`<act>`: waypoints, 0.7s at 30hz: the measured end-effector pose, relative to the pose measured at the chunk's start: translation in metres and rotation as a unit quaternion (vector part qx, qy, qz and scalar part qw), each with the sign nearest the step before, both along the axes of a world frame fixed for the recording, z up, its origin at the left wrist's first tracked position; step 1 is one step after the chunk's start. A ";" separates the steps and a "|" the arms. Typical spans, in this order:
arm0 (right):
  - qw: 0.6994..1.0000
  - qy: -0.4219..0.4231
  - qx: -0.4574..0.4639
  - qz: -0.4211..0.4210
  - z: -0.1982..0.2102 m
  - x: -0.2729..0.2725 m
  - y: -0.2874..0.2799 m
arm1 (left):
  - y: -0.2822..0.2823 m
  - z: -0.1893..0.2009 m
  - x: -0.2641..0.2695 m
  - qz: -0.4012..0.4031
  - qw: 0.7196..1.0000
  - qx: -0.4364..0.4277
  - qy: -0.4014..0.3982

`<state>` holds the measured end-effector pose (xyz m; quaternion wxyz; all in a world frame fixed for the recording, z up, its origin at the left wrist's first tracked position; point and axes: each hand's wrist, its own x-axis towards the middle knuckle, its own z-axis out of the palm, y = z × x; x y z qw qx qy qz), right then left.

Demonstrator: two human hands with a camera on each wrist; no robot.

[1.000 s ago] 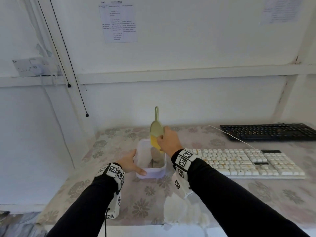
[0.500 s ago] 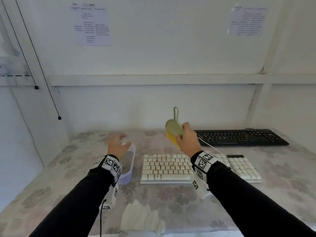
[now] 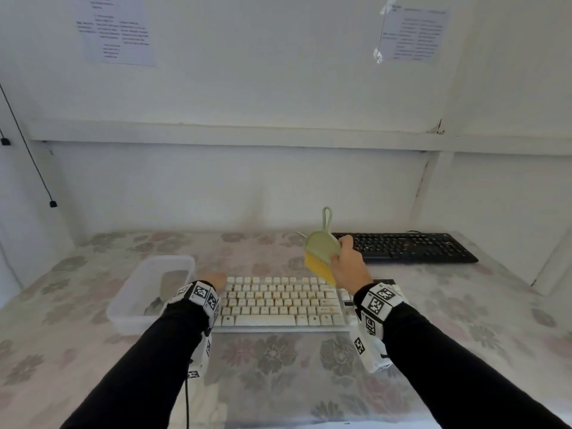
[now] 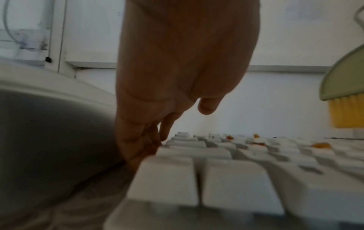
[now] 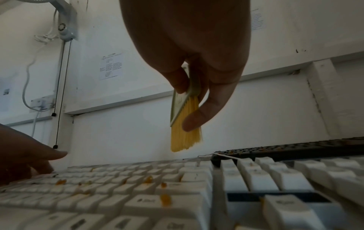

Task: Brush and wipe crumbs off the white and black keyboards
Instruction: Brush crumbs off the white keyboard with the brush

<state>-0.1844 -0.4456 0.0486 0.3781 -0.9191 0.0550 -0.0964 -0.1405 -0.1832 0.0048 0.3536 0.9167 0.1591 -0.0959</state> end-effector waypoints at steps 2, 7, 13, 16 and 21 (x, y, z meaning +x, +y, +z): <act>1.000 0.003 0.003 0.006 -0.002 0.000 -0.002 | 0.002 0.000 0.003 0.012 1.000 -0.018 0.003; 1.000 0.004 0.020 0.015 -0.004 0.008 0.002 | -0.002 0.007 0.005 -0.008 0.996 -0.065 0.063; 0.999 0.012 0.042 0.024 0.006 0.015 0.014 | 0.005 0.010 0.015 0.044 0.982 -0.181 0.012; 0.998 0.005 0.041 0.042 0.010 0.019 0.020 | 0.004 0.012 0.016 0.087 0.971 -0.223 -0.001; 0.996 -0.042 0.020 0.074 0.016 0.021 0.030 | 0.014 0.003 0.025 0.114 0.948 -0.296 -0.011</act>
